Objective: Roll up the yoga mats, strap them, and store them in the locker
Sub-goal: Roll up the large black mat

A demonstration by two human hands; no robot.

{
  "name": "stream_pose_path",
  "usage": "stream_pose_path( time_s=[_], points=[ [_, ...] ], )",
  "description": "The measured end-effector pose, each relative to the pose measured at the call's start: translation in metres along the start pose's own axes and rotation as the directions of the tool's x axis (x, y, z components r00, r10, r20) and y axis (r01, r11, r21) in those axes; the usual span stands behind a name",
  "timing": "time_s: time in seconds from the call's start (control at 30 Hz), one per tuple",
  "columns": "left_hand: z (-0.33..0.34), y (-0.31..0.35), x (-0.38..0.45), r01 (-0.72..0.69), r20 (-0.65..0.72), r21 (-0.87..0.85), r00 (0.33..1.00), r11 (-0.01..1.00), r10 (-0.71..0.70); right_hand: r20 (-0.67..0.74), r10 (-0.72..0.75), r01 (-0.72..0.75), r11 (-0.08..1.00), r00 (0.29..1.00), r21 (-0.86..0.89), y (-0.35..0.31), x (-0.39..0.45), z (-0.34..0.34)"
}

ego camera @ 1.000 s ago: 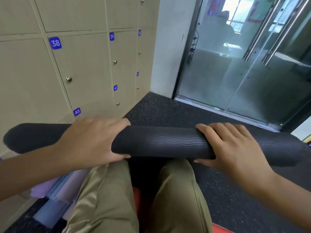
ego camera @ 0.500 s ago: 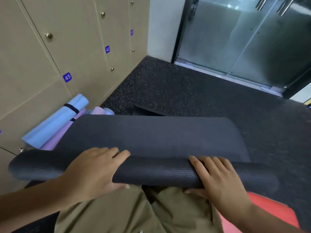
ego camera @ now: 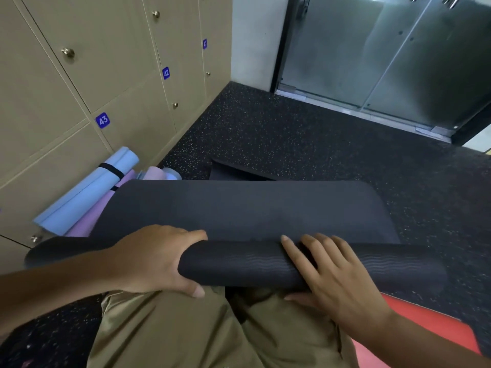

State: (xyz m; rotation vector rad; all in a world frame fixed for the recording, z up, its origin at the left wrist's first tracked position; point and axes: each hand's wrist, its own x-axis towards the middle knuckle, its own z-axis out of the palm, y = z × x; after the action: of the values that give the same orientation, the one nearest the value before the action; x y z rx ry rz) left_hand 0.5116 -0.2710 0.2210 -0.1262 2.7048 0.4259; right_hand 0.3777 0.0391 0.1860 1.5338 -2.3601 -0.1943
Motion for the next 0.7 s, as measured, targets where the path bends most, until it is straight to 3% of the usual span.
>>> stream_pose_path(
  time_s=[0.1, 0.2, 0.3, 0.4, 0.57, 0.63, 0.7],
  points=[
    [0.002, -0.006, 0.004, -0.029, -0.013, -0.044, 1.0, 0.999, 0.028, -0.029, 0.01, -0.009, 0.999, 1.0, 0.032, -0.001, 0.004, 0.005],
    [0.006, -0.012, 0.003, -0.156, -0.153, -0.018, 0.976, 0.988, 0.151, -0.002, 0.033, -0.033, 0.996, 0.999, 0.083, 0.005, 0.01, 0.008],
    [0.016, -0.012, 0.002, -0.215, -0.339, 0.179, 0.903, 0.96, 0.266, 0.066, 0.016, -0.026, 0.987, 0.998, 0.16, 0.015, 0.024, 0.007],
    [0.031, -0.008, 0.003, -0.18, -0.437, 0.283, 0.85, 0.942, 0.294, 0.144, -0.036, 0.0, 0.97, 0.989, 0.242, 0.028, 0.036, 0.004],
    [0.026, -0.009, 0.021, -0.151, -0.471, 0.327, 0.83, 0.933, 0.3, 0.462, -0.12, -0.066, 0.929, 0.879, 0.365, 0.043, 0.057, -0.011],
    [0.019, -0.013, 0.027, -0.162, -0.443, 0.293, 0.851, 0.942, 0.284, 0.448, -0.108, -0.056, 0.94, 0.888, 0.338, 0.043, 0.063, -0.01],
    [0.012, -0.016, 0.032, -0.182, -0.386, 0.223, 0.886, 0.958, 0.258, 0.329, -0.068, -0.029, 0.959, 0.942, 0.281, 0.042, 0.062, -0.006]
  ],
)
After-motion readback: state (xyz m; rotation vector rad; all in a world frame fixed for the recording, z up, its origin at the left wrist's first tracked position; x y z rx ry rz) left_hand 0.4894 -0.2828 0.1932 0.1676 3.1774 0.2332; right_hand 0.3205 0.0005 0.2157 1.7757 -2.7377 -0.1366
